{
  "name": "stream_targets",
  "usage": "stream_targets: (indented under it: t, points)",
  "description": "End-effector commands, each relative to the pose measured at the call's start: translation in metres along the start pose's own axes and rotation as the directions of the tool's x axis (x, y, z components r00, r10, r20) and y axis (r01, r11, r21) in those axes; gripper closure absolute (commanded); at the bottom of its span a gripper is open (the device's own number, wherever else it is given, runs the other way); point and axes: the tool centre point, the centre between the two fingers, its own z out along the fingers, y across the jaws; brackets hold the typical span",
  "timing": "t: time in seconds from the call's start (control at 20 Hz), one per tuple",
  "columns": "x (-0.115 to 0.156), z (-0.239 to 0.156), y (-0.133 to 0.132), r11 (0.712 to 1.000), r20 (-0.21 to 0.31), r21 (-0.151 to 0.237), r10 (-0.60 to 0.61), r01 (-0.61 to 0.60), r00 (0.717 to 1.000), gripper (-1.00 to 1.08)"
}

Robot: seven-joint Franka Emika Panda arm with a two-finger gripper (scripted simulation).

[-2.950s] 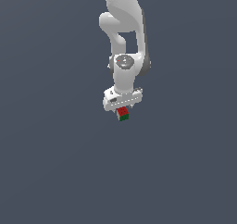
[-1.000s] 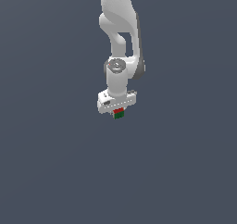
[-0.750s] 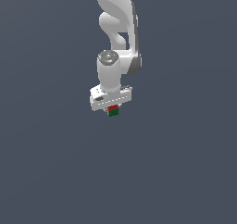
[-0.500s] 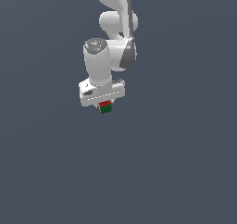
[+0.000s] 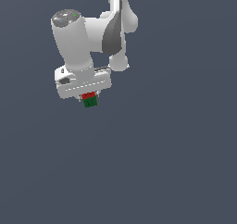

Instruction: Pick up the object and move it to a goal position.

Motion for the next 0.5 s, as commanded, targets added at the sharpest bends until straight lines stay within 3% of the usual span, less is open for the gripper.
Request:
stream_targets:
  t: [0.0, 0.45]
  points:
    - [0.001, -0.013, 0.010, 1.000, 0.000, -0.001, -0.001, 0.001, 1.000, 1.08]
    - [0.002, -0.029, 0.024, 1.000, 0.000, -0.001, -0.001, 0.001, 1.000, 1.08]
